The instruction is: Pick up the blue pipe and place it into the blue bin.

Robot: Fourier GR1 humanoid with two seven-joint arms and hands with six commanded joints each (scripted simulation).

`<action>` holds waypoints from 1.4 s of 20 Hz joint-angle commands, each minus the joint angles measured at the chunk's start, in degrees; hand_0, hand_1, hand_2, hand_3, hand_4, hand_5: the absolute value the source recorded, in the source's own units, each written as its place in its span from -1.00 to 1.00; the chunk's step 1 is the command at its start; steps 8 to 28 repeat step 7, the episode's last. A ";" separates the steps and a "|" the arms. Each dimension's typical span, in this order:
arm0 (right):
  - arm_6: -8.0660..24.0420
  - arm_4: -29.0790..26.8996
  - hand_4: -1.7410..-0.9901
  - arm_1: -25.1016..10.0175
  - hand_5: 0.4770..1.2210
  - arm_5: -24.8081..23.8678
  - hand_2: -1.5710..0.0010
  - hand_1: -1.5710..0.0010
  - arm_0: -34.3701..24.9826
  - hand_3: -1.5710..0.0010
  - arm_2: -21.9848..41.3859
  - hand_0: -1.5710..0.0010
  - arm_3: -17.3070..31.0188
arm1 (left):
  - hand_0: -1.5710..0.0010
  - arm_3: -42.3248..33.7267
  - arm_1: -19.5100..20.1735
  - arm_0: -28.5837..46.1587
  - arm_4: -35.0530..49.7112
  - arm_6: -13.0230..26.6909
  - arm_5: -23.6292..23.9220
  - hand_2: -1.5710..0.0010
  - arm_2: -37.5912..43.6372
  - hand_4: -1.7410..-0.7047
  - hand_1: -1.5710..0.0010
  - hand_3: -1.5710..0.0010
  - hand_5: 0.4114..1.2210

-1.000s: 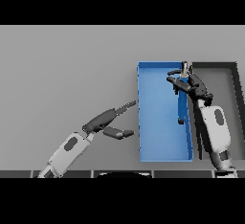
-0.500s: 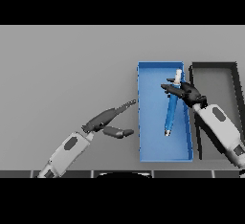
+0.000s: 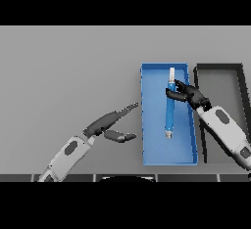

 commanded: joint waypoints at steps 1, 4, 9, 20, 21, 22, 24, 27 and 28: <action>-0.56 0.08 0.49 0.48 -0.16 -0.38 0.97 0.97 0.44 0.98 0.18 0.96 -0.06 | 1.00 0.01 -0.12 0.14 -0.48 -0.20 0.06 1.00 -0.43 0.76 1.00 1.00 -0.85; -1.11 0.62 0.48 0.55 -0.21 -0.13 0.98 0.98 0.10 0.99 0.36 0.97 0.13 | 1.00 0.62 -0.78 -0.31 -0.97 0.41 0.55 1.00 -0.54 0.77 1.00 1.00 -0.85; -0.92 0.28 0.48 0.17 -0.21 0.56 0.98 0.98 0.23 0.99 0.39 0.97 -0.52 | 1.00 0.54 -0.80 0.00 -1.44 -0.23 0.61 1.00 -0.95 0.77 1.00 1.00 -0.85; -0.92 0.28 0.48 0.17 -0.21 0.56 0.98 0.98 0.23 0.99 0.39 0.97 -0.52 | 1.00 0.54 -0.80 0.00 -1.44 -0.23 0.61 1.00 -0.95 0.77 1.00 1.00 -0.85; -0.92 0.28 0.48 0.17 -0.21 0.56 0.98 0.98 0.23 0.99 0.39 0.97 -0.52 | 1.00 0.54 -0.80 0.00 -1.44 -0.23 0.61 1.00 -0.95 0.77 1.00 1.00 -0.85; -0.92 0.28 0.48 0.17 -0.21 0.56 0.98 0.98 0.23 0.99 0.39 0.97 -0.52 | 1.00 0.54 -0.80 0.00 -1.44 -0.23 0.61 1.00 -0.95 0.77 1.00 1.00 -0.85; -0.92 0.28 0.48 0.17 -0.21 0.56 0.98 0.98 0.23 0.99 0.39 0.97 -0.52 | 1.00 0.54 -0.80 0.00 -1.44 -0.23 0.61 1.00 -0.95 0.77 1.00 1.00 -0.85; -0.92 0.28 0.48 0.17 -0.21 0.56 0.98 0.98 0.23 0.99 0.39 0.97 -0.52 | 1.00 0.54 -0.80 0.00 -1.44 -0.23 0.61 1.00 -0.95 0.77 1.00 1.00 -0.85; -0.92 0.28 0.48 0.17 -0.21 0.56 0.98 0.98 0.23 0.99 0.39 0.97 -0.52 | 1.00 0.54 -0.80 0.00 -1.44 -0.23 0.61 1.00 -0.95 0.77 1.00 1.00 -0.85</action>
